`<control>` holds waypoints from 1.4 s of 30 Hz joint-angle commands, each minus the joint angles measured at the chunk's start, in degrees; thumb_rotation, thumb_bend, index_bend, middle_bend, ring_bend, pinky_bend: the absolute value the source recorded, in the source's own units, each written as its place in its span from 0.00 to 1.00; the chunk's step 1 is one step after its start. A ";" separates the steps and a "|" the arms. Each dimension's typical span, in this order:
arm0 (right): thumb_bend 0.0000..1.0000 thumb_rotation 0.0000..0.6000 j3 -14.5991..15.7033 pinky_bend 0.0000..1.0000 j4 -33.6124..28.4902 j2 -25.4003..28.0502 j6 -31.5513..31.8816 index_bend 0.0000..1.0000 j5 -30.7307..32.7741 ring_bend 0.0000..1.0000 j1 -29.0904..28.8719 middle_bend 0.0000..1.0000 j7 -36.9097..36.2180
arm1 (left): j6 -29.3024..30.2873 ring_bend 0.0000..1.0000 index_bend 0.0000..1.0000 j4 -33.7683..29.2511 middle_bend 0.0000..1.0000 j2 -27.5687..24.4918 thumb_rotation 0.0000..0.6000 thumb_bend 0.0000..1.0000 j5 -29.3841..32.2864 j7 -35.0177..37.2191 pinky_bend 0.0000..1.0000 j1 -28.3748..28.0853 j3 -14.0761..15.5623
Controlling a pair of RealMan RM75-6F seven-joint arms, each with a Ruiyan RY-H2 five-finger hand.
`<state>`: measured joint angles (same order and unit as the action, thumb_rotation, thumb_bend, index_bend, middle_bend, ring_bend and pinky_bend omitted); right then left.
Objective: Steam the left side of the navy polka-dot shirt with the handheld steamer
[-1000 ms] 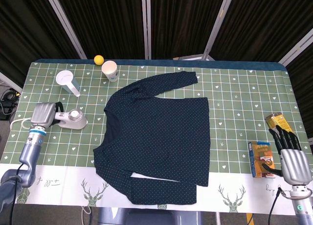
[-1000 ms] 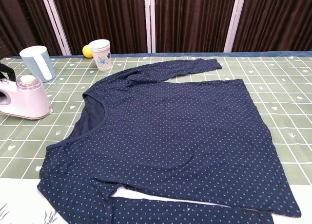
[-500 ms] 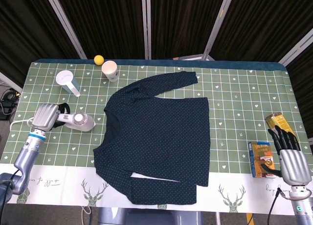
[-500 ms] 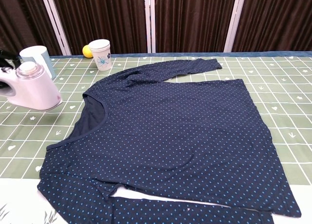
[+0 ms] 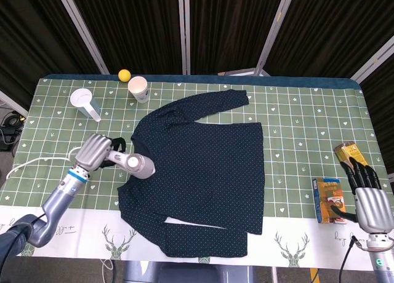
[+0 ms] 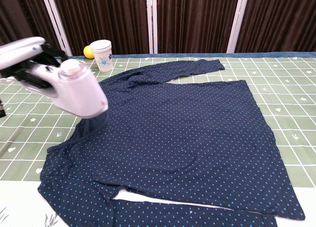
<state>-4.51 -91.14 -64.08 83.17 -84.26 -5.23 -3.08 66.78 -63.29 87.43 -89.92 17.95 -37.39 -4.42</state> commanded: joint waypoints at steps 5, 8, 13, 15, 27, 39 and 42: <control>0.00 1.00 -0.19 0.00 0.17 0.20 -0.04 0.00 0.37 0.00 0.06 0.00 -0.63 | -3.81 0.89 0.99 -2.79 0.95 4.24 1.00 0.83 0.38 -6.43 1.00 -3.07 -0.38; 0.00 1.00 -0.23 0.00 0.28 0.30 -0.16 0.00 0.47 0.00 0.04 0.00 -1.06 | -4.96 0.89 0.99 -2.19 0.95 6.11 1.00 0.83 1.30 -7.48 1.00 -3.62 -0.64; 0.00 1.00 -0.38 0.00 0.56 0.40 -0.44 0.00 0.83 0.00 -0.02 0.00 -1.63 | -6.80 0.89 0.99 -0.58 0.95 8.94 1.00 0.83 2.84 -8.58 1.00 -4.45 -1.10; 0.00 1.00 -0.42 0.00 0.65 0.42 -0.54 0.00 0.93 0.00 -0.05 0.00 -1.78 | -7.40 0.89 0.99 0.24 0.95 9.94 1.00 0.83 3.36 -9.02 1.00 -4.70 -1.23; 0.00 1.00 -0.65 0.00 1.11 0.59 -1.23 0.00 1.60 0.00 -0.22 0.00 -2.86 | -8.35 0.89 0.99 6.47 0.95 14.73 1.00 0.82 3.26 -8.60 1.00 -5.61 -0.24; 0.00 1.00 -0.78 0.00 1.15 0.72 -1.05 0.00 1.76 0.00 -0.10 0.00 -3.11 | -7.64 0.89 0.99 4.51 0.95 13.57 1.00 0.82 -0.33 -8.61 1.00 -5.95 2.94; 0.00 1.00 -0.74 0.00 1.11 0.71 -1.08 0.00 1.72 0.00 -0.10 0.00 -3.00 | -7.18 0.89 0.99 3.02 0.95 12.90 1.00 0.82 -1.00 -8.19 1.00 -5.94 3.41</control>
<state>-5.25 -90.02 -63.37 82.08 -82.53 -5.33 -6.08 59.33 -59.67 100.67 -90.55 9.49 -43.32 -1.32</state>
